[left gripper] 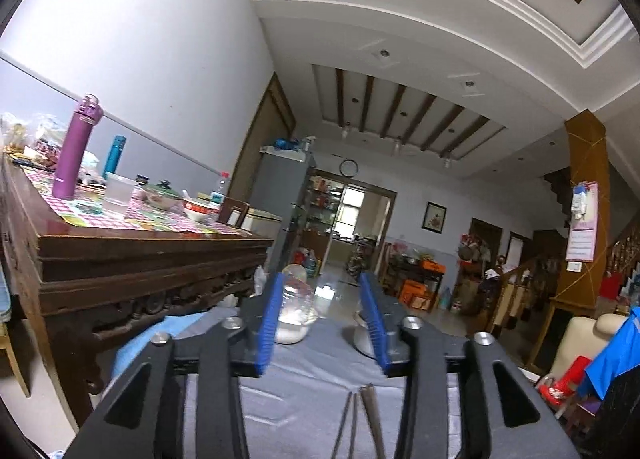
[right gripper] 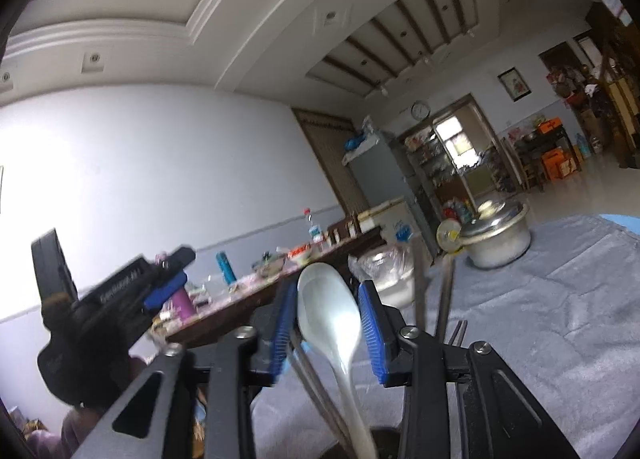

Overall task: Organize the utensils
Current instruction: 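Lift the held white spoons and lower them into the grey holder with both tools, then open both tools over the holder and move them back to the chopsticks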

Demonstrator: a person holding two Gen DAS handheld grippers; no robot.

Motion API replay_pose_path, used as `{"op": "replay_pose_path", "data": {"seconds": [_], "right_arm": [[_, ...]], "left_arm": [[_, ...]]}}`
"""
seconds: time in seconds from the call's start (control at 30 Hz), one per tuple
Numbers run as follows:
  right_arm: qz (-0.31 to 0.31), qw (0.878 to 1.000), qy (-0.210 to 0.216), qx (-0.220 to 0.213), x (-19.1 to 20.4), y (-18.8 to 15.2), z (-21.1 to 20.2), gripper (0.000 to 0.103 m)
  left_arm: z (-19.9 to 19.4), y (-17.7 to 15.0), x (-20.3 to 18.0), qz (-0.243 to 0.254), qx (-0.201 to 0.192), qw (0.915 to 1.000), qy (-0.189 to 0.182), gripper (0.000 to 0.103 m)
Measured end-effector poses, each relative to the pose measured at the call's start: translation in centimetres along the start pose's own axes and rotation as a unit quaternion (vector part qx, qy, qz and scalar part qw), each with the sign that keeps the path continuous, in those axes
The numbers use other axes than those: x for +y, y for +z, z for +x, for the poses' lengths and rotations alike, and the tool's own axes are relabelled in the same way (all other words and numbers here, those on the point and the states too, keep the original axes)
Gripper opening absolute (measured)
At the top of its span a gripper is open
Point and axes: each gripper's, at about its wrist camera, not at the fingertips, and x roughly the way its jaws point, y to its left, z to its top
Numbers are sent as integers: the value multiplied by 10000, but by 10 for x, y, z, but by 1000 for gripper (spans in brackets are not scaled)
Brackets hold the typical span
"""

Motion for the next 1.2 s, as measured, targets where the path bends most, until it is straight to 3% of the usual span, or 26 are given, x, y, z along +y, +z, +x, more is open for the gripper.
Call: {"op": "replay_pose_path", "data": {"seconds": [0.03,0.07,0.27,0.43,0.67,0.73,0.9,1.0,1.2], "right_arm": [[67,9999,30,117,-1,1,1,67],[148,9998,58,145,-2,2,1,72],[223,9995,-66,-235,-10,23,-20,72],[173,9973,-170,-687,-9,49,-46,72],[223,9935,-440,-1025,-17,69,-67,72],[295,9927,-630,-982,-23,70,-68,72],[731,9886,-1082,-745,-53,68,-71,72],[988,9836,-1463,-364,-74,63,-65,72],[1398,9733,-1796,287,-108,47,-59,71]], "left_arm": [[-1,0,1,8,1,10000,32,44],[0,0,3,15,17,10000,61,48],[4,-1,12,119,179,9992,326,66],[11,-6,23,87,438,9978,483,73],[23,-13,24,249,934,9931,668,75],[27,-15,22,351,1160,9903,675,80],[37,-24,27,362,1721,9818,718,81],[48,-34,31,418,2172,9719,808,81],[70,-61,40,605,2917,9489,1044,81]]}}
